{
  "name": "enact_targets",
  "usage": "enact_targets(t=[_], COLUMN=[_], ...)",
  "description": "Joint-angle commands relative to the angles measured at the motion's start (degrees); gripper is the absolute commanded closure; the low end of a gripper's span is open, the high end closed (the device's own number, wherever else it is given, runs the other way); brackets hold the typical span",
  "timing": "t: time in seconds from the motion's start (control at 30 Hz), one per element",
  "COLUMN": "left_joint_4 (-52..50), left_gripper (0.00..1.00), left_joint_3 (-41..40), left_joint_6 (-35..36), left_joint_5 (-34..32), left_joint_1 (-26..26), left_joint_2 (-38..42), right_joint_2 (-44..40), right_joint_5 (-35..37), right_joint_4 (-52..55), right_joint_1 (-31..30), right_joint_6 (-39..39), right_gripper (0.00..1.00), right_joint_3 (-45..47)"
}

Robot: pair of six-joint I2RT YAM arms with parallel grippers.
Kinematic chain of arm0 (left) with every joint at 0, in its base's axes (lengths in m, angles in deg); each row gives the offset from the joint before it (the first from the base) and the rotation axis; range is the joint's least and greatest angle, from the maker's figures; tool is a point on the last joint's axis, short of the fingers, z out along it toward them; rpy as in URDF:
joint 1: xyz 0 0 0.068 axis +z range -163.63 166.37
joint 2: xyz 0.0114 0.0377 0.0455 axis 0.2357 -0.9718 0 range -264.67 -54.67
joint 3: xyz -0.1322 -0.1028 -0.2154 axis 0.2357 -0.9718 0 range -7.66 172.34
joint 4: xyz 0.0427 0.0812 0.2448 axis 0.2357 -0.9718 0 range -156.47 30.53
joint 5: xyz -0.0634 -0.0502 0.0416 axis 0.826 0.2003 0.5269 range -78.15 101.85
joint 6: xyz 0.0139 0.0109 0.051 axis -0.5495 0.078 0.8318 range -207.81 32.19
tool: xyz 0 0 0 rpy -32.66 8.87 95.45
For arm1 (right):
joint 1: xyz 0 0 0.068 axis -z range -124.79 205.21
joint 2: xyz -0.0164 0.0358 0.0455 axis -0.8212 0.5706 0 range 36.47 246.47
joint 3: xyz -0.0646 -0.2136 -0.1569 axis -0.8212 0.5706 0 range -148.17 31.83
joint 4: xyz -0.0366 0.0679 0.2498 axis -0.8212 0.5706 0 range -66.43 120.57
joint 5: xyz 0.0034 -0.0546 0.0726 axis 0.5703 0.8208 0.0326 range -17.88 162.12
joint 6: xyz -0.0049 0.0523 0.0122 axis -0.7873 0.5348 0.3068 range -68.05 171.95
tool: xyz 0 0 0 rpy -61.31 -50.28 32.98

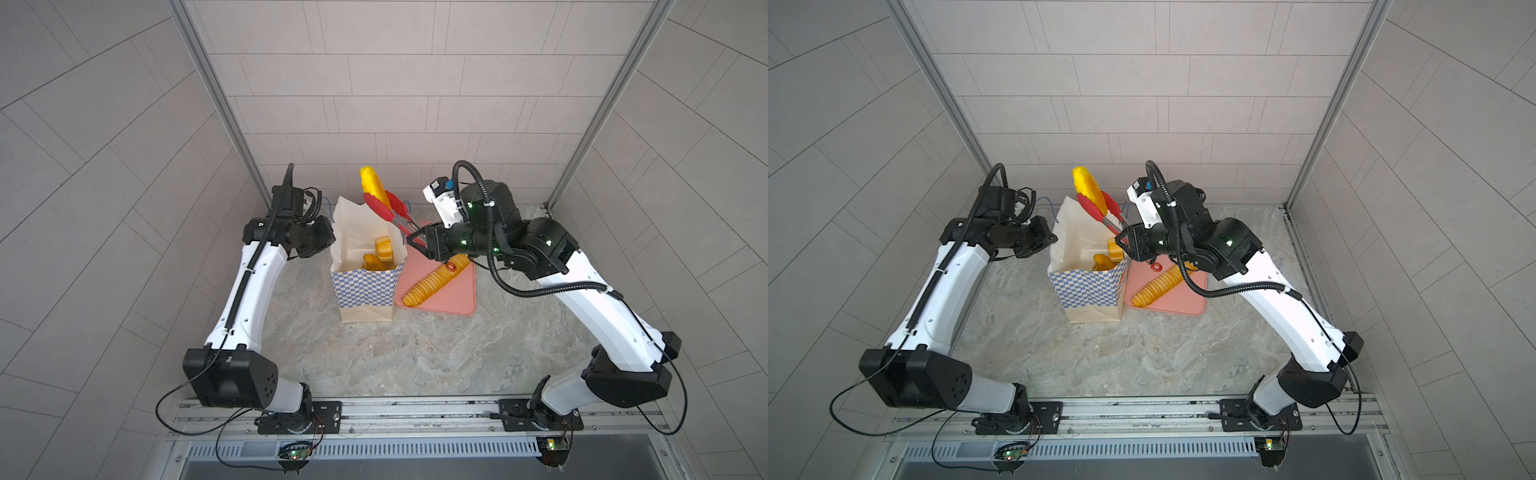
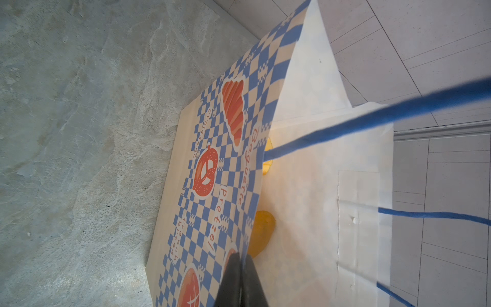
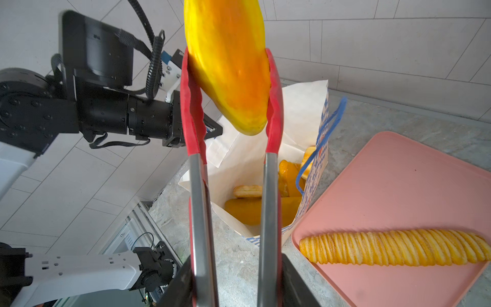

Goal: Pack bread into a paper bag
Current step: Place the bread in the paper bag.

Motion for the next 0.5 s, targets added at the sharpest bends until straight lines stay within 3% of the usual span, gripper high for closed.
enact_targets(t=[0.0,0.47], left_joint_4=[-0.28,-0.23], left_gripper=[1.00,1.00], left_joint_3=[-0.34,-0.85], left_joint_6=[0.27,0.35], left_joint_5=[-0.28,-0.14], left_joint_1=[0.35,0.37], left_joint_2=[0.72,1.08], right_joint_2=[-0.16,-0.05], right_joint_5=[2.83,6.27], right_joint_4=[-0.43,-1.27], right_joint_1=[-1.05,-4.23], right_joint_6=[-1.01,0.31], right_gripper=[0.54,0.53], right_joint_3=[-0.39,6.90])
